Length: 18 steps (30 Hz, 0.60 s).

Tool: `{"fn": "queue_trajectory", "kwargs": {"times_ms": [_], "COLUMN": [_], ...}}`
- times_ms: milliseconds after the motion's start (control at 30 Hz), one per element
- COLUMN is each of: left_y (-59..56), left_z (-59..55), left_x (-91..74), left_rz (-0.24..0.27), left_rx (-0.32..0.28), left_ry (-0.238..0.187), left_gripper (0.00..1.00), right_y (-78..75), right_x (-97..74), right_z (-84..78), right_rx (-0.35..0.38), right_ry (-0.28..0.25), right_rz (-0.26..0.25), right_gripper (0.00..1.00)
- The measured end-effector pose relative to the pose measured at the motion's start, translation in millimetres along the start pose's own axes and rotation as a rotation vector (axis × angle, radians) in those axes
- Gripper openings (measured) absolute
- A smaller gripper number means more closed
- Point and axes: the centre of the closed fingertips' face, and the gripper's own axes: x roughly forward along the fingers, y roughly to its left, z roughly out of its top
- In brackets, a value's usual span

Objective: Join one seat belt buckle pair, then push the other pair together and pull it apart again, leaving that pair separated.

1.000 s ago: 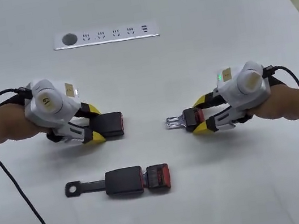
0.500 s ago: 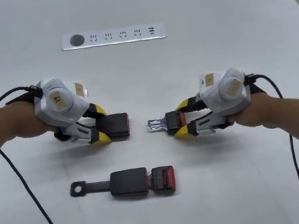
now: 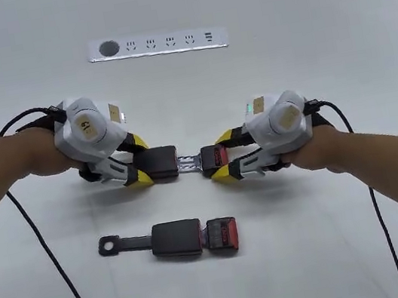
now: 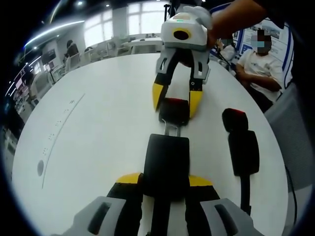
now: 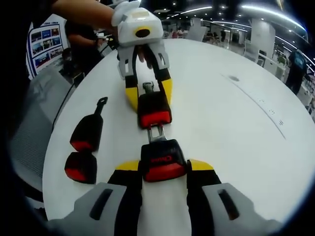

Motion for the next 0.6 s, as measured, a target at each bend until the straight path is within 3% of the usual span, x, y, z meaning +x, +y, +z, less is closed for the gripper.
{"fn": "queue_trajectory", "kwargs": {"times_ms": [233, 600], "left_y": [-5.9, -2.4], "left_z": [7.2, 2.6], "left_x": [-1.3, -0.5], "left_rz": [-0.002, -0.01], "left_rx": [0.005, 0.023], "left_ry": [0.007, 0.003], "left_gripper": [0.34, 0.33], "right_y": [0.1, 1.7], "right_x": [8.4, 8.4], "right_z": [8.3, 13.5], "right_rx": [-0.011, -0.006], "right_ry": [0.002, 0.007], "right_rz": [0.007, 0.003], "right_gripper": [0.33, 0.33]}}
